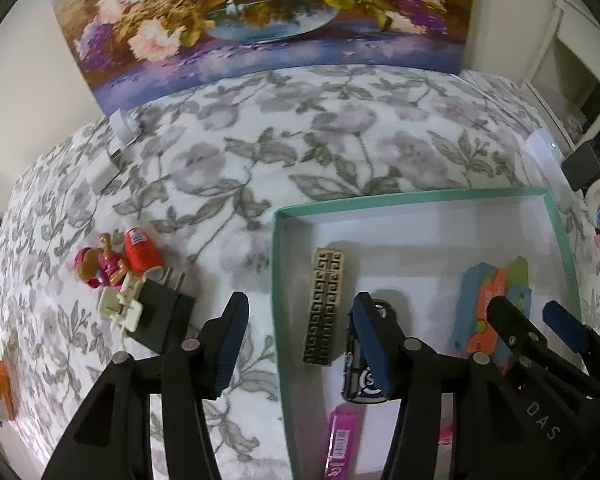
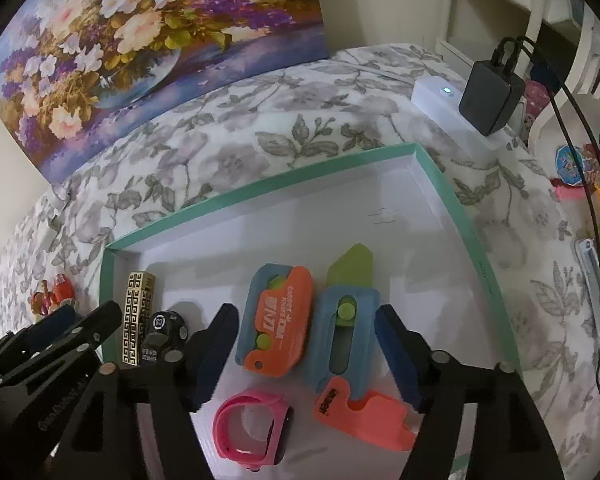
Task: Organize rigid objects
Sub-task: 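Carry the comb and carrot knife into the tray and open both tools, then move both tools back toward the black charger and cream hair clip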
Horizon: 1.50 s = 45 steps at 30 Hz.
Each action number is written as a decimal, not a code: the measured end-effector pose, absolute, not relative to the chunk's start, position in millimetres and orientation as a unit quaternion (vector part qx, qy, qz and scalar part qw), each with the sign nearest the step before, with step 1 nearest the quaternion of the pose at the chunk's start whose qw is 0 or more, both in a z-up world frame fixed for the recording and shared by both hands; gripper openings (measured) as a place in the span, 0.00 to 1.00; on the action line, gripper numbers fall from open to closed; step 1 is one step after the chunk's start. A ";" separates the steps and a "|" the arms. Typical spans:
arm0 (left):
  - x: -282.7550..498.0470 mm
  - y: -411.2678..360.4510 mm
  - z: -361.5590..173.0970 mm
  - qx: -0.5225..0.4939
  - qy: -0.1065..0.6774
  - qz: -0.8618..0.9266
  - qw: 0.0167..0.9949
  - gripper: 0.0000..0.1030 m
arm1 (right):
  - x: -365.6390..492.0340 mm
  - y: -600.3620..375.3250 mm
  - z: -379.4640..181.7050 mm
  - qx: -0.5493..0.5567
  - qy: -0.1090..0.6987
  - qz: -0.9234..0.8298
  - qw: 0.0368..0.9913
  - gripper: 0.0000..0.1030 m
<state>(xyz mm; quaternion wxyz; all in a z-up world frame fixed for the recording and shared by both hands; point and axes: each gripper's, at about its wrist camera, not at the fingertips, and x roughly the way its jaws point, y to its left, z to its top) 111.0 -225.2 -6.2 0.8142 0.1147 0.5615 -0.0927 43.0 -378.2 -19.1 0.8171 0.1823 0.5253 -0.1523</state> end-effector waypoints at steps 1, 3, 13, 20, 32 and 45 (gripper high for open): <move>111.0 -223.3 -6.3 0.115 0.561 -0.089 0.815 0.55 | 43.0 -377.6 -19.1 0.180 0.526 -0.154 0.817 0.79; 111.1 -219.0 -6.6 0.116 0.559 -0.082 0.817 0.55 | 43.2 -377.0 -19.2 0.176 0.528 -0.155 0.816 0.82; 111.7 -187.0 -4.0 0.095 0.548 -0.049 0.830 0.82 | 45.5 -369.7 -17.3 0.158 0.527 -0.167 0.818 1.00; 114.9 -152.9 6.0 0.064 0.538 -0.028 0.840 0.95 | 48.1 -354.4 -5.1 0.144 0.520 -0.169 0.825 1.00; 120.3 -60.3 37.1 0.026 0.523 0.034 0.851 0.95 | 52.1 -301.5 59.4 0.148 0.452 -0.126 0.871 1.00; 124.3 27.1 40.0 -0.031 0.525 0.072 0.847 0.95 | 77.5 -209.3 51.6 0.124 0.461 -0.040 0.878 1.00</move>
